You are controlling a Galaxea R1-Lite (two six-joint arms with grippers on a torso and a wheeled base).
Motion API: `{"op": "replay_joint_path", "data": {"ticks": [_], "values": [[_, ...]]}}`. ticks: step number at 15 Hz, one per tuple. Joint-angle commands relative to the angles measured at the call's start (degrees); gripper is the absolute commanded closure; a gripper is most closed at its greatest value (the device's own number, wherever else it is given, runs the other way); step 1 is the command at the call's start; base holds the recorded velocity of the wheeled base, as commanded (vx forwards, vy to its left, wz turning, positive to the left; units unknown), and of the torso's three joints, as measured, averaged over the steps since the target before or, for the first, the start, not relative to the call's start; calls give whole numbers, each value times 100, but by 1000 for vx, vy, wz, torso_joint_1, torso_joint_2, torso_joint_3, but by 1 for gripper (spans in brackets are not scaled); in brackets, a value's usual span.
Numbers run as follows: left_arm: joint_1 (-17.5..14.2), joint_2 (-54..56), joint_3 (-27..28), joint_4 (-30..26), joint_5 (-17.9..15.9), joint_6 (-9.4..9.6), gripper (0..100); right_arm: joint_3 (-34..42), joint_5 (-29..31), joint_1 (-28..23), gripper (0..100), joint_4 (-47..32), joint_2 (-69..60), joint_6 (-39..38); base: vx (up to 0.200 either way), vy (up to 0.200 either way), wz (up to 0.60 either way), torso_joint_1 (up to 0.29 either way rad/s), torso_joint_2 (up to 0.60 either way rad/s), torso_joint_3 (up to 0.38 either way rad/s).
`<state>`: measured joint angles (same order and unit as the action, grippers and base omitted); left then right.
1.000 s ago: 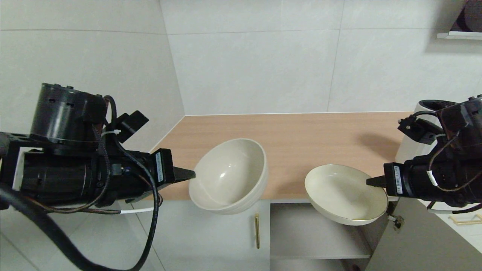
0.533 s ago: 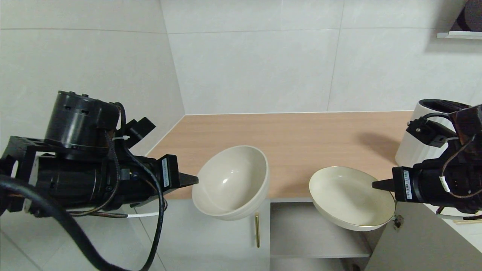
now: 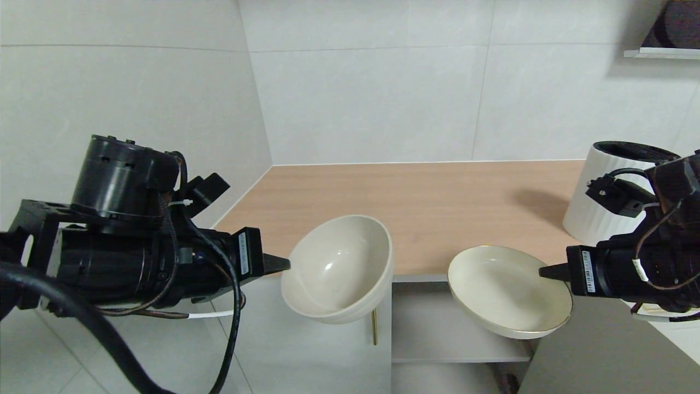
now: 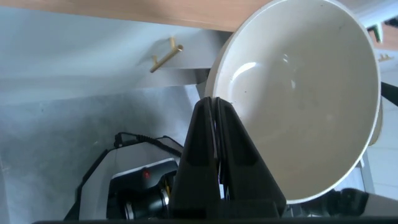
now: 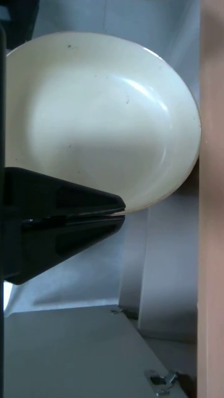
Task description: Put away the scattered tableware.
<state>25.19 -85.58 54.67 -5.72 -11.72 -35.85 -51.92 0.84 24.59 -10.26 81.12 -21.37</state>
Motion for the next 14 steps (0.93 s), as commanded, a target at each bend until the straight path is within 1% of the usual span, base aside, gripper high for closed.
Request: {"op": "replay_joint_path", "data": {"ticks": [1,6,7,14], "values": [[4,-20,-1,0,-6,-1,100,-2,4,2,100,-2,89,1,0,0,0,0,0,0],[4,-29,-1,0,3,-1,100,-2,13,2,100,-2,141,1,0,0,0,0,0,0],[-5,-29,-1,0,-6,-1,100,-2,21,2,100,-2,150,1,0,0,0,-76,203,129],[-5,-64,-1,0,11,-1,100,-2,21,2,100,-2,150,1,0,0,0,-173,445,259]]}}
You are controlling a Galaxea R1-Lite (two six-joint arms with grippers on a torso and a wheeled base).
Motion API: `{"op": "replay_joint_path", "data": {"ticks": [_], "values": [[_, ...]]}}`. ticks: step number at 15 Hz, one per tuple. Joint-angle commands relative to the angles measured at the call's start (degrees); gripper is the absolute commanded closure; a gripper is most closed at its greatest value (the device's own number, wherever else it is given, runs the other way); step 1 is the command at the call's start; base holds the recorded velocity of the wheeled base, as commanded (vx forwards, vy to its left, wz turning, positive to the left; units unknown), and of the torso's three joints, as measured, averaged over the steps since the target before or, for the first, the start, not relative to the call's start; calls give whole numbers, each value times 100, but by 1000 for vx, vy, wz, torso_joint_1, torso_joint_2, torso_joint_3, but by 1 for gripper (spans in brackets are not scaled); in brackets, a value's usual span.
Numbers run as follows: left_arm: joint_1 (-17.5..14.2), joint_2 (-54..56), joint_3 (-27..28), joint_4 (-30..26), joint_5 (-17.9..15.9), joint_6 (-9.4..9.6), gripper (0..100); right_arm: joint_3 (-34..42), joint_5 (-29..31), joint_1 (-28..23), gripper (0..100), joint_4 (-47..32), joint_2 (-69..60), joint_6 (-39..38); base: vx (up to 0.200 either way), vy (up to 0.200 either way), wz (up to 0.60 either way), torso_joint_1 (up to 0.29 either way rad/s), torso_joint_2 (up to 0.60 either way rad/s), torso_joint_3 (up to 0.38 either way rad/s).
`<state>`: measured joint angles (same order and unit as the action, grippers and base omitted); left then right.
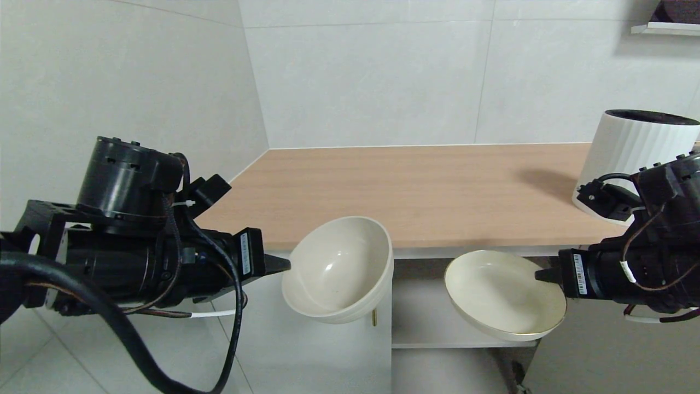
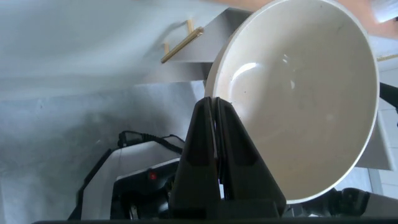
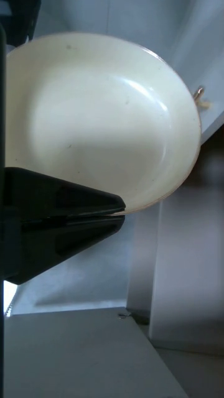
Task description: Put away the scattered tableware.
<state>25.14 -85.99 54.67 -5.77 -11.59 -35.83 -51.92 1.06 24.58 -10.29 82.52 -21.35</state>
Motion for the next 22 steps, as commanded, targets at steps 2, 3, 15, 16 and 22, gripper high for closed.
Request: {"op": "replay_joint_path", "data": {"ticks": [2,3,15,16,22], "values": [[0,-23,-1,5,8,-3,100,33,-1,3,100,1,10,-1,0,0,0,-186,474,303],[0,-23,-1,5,8,-3,100,42,-1,3,100,18,19,25,0,0,0,-163,471,286],[0,-23,-1,5,8,-3,100,103,-1,3,100,97,71,34,0,0,0,-102,367,253],[0,-23,-1,5,8,-3,100,103,-1,3,100,97,89,34,0,0,0,0,0,0],[9,-32,-1,5,-1,-3,100,103,-9,3,100,440,722,25,0,0,0,0,0,0]]}}
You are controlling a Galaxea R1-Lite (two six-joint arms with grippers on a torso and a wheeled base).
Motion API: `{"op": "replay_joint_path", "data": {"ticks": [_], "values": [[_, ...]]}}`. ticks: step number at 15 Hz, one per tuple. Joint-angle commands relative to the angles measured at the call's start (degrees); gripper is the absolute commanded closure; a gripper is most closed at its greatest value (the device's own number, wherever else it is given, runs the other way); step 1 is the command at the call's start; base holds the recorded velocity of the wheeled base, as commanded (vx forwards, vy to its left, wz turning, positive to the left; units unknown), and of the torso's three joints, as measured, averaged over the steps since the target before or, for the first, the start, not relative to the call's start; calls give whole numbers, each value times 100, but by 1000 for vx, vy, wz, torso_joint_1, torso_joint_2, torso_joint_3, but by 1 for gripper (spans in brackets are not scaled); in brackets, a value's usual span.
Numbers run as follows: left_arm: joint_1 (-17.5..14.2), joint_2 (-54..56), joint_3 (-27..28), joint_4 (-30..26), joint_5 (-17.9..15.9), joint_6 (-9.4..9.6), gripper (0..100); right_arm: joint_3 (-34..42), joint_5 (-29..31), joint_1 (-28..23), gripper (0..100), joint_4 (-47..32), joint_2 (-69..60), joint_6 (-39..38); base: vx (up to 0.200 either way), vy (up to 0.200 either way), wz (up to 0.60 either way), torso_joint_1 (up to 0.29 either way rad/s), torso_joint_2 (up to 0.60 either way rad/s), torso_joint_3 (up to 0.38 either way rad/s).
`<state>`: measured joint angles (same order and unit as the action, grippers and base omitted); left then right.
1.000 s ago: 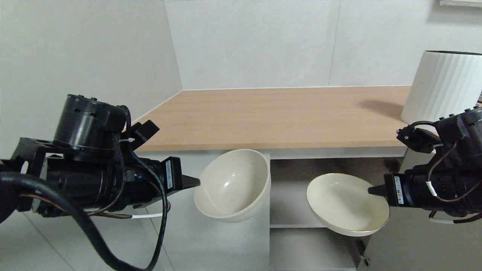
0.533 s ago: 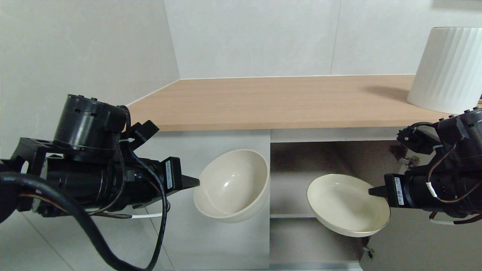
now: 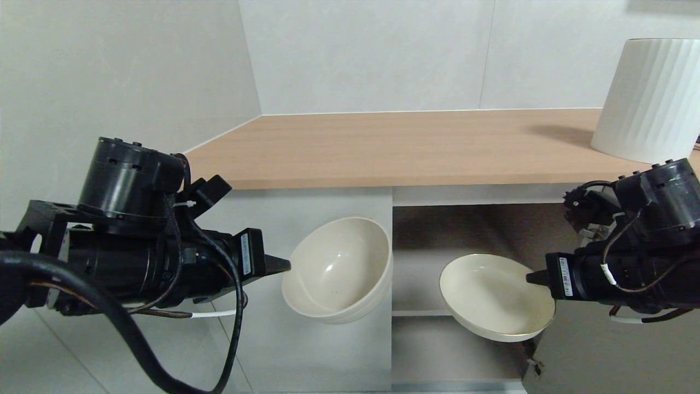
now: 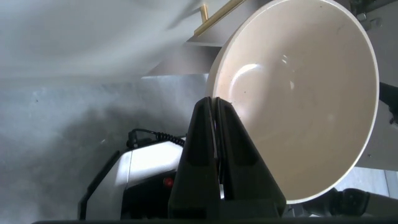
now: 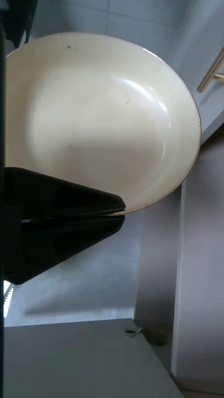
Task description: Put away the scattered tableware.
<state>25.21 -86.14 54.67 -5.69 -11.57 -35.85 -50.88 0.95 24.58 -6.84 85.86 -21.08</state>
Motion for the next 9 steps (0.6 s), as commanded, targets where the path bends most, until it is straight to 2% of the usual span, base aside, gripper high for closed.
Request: {"op": "replay_joint_path", "data": {"ticks": [1,3,7,9], "values": [[1,-17,-1,-2,-3,-1,100,-1,2,3,100,227,704,-10,0,0,0,0,0,0],[1,-35,-1,-2,6,-1,100,-9,10,-5,100,473,1258,-37,0,0,0,0,0,0],[1,-43,-1,-2,6,-1,100,-1,46,-278,100,1739,2787,-248,0,0,0,0,0,0],[-7,-52,-1,-2,6,-1,100,-1,54,-357,100,2055,3095,-257,0,0,0,0,0,0]]}}
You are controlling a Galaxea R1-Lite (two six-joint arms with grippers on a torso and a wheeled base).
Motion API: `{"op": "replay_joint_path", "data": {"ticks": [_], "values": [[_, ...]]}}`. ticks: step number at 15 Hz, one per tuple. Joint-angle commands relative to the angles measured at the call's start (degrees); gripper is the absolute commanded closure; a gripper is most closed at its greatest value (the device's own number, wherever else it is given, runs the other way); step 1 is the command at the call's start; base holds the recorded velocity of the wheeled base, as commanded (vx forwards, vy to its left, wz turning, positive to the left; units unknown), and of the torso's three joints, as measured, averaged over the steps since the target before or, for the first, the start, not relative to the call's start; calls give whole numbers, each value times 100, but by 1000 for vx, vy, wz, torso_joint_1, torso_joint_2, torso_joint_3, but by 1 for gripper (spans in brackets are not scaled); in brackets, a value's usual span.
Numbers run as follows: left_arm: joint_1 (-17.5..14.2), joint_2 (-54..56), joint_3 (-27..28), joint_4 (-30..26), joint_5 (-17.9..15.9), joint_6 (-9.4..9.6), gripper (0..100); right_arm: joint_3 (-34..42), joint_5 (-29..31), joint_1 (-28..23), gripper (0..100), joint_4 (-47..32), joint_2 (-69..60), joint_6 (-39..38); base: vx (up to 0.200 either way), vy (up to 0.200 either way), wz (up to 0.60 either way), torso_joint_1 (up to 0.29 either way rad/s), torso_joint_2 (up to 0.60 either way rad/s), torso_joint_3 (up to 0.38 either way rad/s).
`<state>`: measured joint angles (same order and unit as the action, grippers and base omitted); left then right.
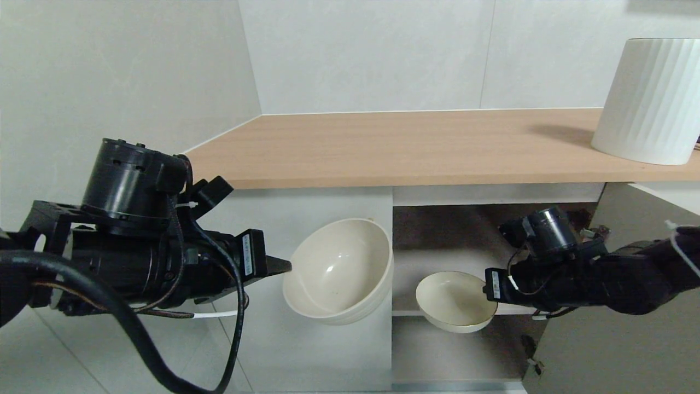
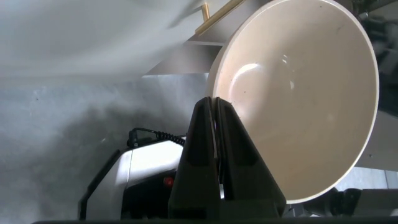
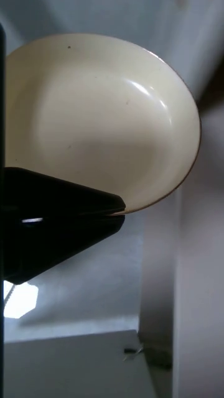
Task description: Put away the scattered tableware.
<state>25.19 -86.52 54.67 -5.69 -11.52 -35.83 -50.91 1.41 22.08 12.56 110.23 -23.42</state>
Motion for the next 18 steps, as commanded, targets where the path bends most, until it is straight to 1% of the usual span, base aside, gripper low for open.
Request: {"op": "replay_joint_path", "data": {"ticks": [1,2,3,5,6,8,9,11,15,18], "values": [[4,-23,-1,-2,1,-3,100,-7,157,-125,100,546,1080,-40,0,0,0,0,0,0],[4,-41,-1,-2,1,-3,100,-24,254,-125,100,722,1229,-66,0,0,0,0,0,0],[-5,-58,-1,-2,1,-3,100,-51,430,-116,100,1214,1590,-110,0,0,0,0,0,0],[4,-102,-9,-2,1,-3,100,-51,571,-125,100,1970,1932,-84,0,0,0,0,0,0],[21,-120,-9,-2,1,-3,100,-51,694,-169,100,2137,2073,-84,0,0,0,0,0,0],[57,-173,-45,-2,1,6,100,-183,922,-195,100,2172,2275,-75,0,0,0,0,0,0],[127,-181,-62,-2,9,32,100,-253,1071,-213,100,2172,2363,-84,0,0,0,0,0,0],[153,-190,-97,-2,9,85,100,-350,1177,-257,100,2172,2442,-93,0,0,0,0,0,0],[171,-260,-97,-2,89,85,100,-648,1537,-388,100,2172,2706,-110,0,0,0,0,0,0],[171,-260,-97,-2,89,85,100,-815,1599,-467,100,2172,2811,-181,0,0,0,0,0,0]]}}
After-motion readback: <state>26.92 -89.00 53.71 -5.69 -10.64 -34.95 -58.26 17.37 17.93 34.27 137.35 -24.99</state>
